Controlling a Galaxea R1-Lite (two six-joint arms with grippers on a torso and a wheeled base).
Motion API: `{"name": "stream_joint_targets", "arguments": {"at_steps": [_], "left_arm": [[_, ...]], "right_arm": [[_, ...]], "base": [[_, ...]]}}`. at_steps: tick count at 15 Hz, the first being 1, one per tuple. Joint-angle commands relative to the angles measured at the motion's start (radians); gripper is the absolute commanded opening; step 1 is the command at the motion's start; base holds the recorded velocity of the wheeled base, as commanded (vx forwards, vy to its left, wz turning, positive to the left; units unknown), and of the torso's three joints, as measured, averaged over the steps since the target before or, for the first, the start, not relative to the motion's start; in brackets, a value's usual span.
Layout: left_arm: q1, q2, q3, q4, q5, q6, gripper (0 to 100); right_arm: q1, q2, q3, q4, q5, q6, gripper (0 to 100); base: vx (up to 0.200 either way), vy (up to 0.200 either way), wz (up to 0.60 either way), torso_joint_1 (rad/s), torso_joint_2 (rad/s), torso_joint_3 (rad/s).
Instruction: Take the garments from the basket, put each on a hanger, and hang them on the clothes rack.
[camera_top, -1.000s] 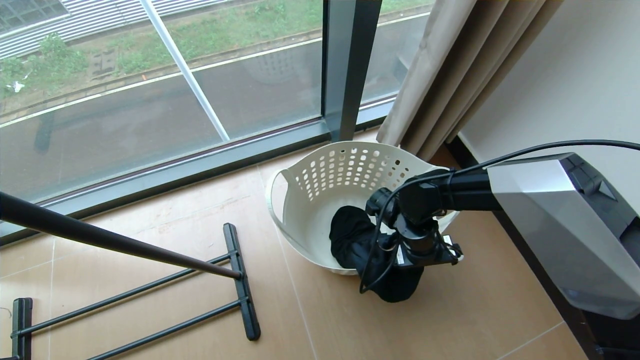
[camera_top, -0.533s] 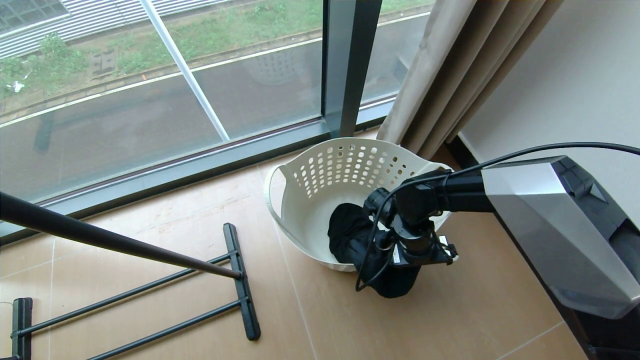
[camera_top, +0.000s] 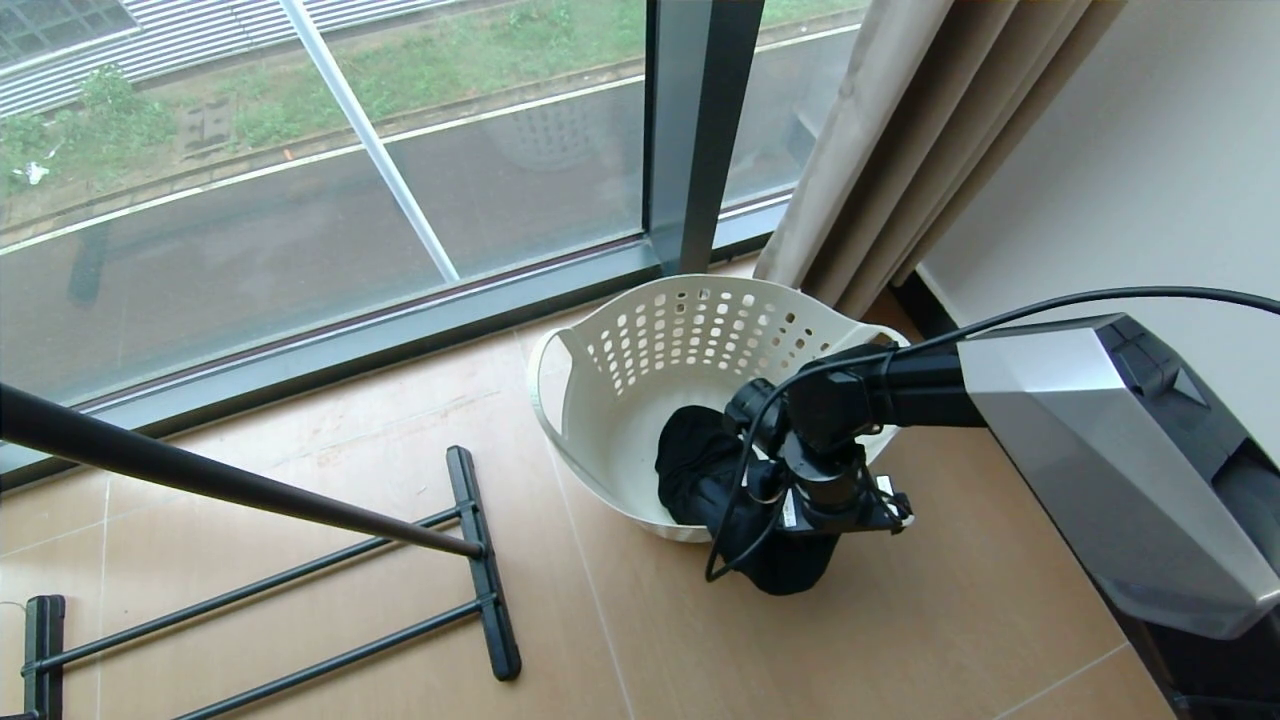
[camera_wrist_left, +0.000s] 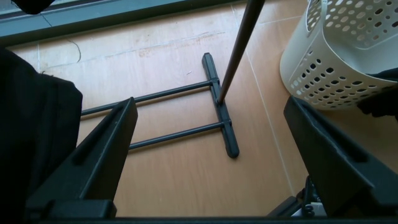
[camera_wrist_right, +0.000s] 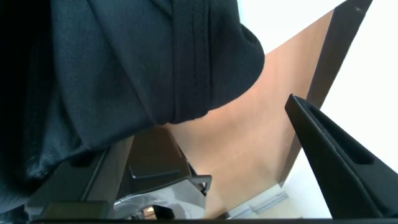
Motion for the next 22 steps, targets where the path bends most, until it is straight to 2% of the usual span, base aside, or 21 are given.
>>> {"name": "stream_joint_targets", "arguments": {"at_steps": [1, 5, 7, 9, 10, 11, 13, 18, 22], "left_arm": [[0.000, 0.001, 0.000, 0.000, 0.001, 0.000, 100], [0.000, 0.001, 0.000, 0.000, 0.001, 0.000, 100], [0.000, 0.001, 0.000, 0.000, 0.002, 0.000, 100], [0.000, 0.001, 0.002, 0.000, 0.005, 0.001, 100], [0.000, 0.001, 0.002, 0.000, 0.004, 0.001, 100], [0.000, 0.001, 0.002, 0.000, 0.002, 0.001, 100], [0.000, 0.001, 0.000, 0.000, -0.001, 0.003, 100], [0.000, 0.001, 0.000, 0.000, 0.001, 0.003, 100], [-0.001, 0.001, 0.002, 0.000, 0.001, 0.003, 100]], "right_arm": [[0.001, -0.007, 0.001, 0.000, 0.000, 0.008, 100], [0.038, -0.073, 0.051, -0.007, 0.010, 0.017, 100], [0.081, -0.171, 0.243, -0.118, 0.011, 0.009, 100], [0.125, -0.249, 0.481, -0.293, 0.011, 0.005, 100], [0.139, -0.278, 0.561, -0.369, 0.010, 0.002, 100], [0.148, -0.288, 0.593, -0.408, 0.010, -0.002, 100], [0.145, -0.297, 0.605, -0.440, 0.006, -0.009, 100], [0.087, -0.269, 0.608, -0.603, 0.002, -0.112, 100], [0.030, -0.223, 0.608, -0.659, 0.002, -0.153, 100]], "base": [[0.000, 0.000, 0.00, 0.000, 0.00, 0.000], [0.000, 0.000, 0.00, 0.000, 0.00, 0.000], [0.000, 0.000, 0.00, 0.000, 0.00, 0.000], [0.000, 0.000, 0.00, 0.000, 0.00, 0.000], [0.000, 0.000, 0.00, 0.000, 0.00, 0.000], [0.000, 0.000, 0.00, 0.000, 0.00, 0.000], [0.000, 0.000, 0.00, 0.000, 0.00, 0.000], [0.000, 0.000, 0.00, 0.000, 0.00, 0.000], [0.000, 0.000, 0.00, 0.000, 0.00, 0.000]]}}
